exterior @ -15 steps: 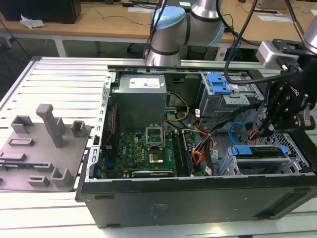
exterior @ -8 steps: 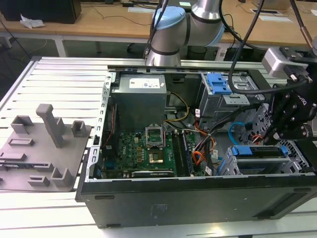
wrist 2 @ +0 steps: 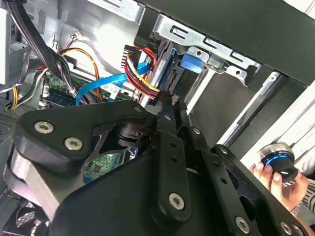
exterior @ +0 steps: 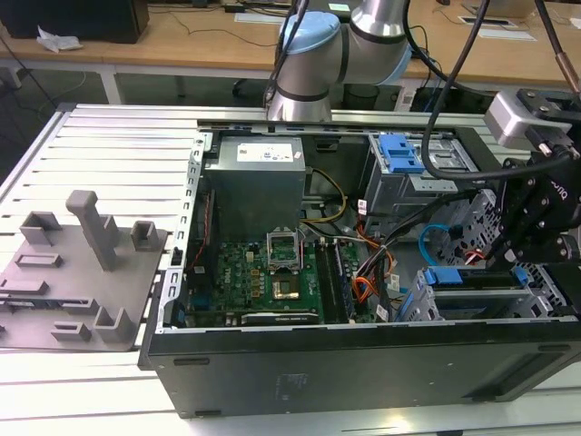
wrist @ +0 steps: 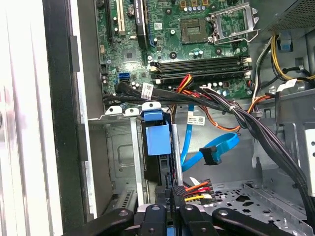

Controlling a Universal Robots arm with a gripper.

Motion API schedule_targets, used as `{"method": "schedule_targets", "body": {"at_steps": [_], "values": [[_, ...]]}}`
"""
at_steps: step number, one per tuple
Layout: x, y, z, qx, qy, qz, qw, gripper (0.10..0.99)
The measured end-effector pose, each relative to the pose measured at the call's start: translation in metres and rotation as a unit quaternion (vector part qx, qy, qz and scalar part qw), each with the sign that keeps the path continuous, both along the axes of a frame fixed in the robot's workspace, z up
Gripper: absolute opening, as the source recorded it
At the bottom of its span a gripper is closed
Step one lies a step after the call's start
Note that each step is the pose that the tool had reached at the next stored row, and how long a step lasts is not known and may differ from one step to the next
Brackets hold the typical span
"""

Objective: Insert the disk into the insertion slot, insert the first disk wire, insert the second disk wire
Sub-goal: 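Insert the first disk wire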

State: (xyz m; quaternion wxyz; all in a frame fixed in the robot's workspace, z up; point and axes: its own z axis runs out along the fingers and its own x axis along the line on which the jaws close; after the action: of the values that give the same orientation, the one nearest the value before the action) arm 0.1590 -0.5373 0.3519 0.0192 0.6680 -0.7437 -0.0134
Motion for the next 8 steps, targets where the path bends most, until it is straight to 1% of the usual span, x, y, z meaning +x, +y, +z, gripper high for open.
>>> {"method": "schedule_targets", "body": {"at_steps": [6, 8], "values": [[0.0, -0.0003, 0.0, 0.0, 0.0, 0.0, 1.0, 0.165], [0.0, -0.0014, 0.0, 0.0, 0.0, 0.0, 1.0, 0.165]]}}
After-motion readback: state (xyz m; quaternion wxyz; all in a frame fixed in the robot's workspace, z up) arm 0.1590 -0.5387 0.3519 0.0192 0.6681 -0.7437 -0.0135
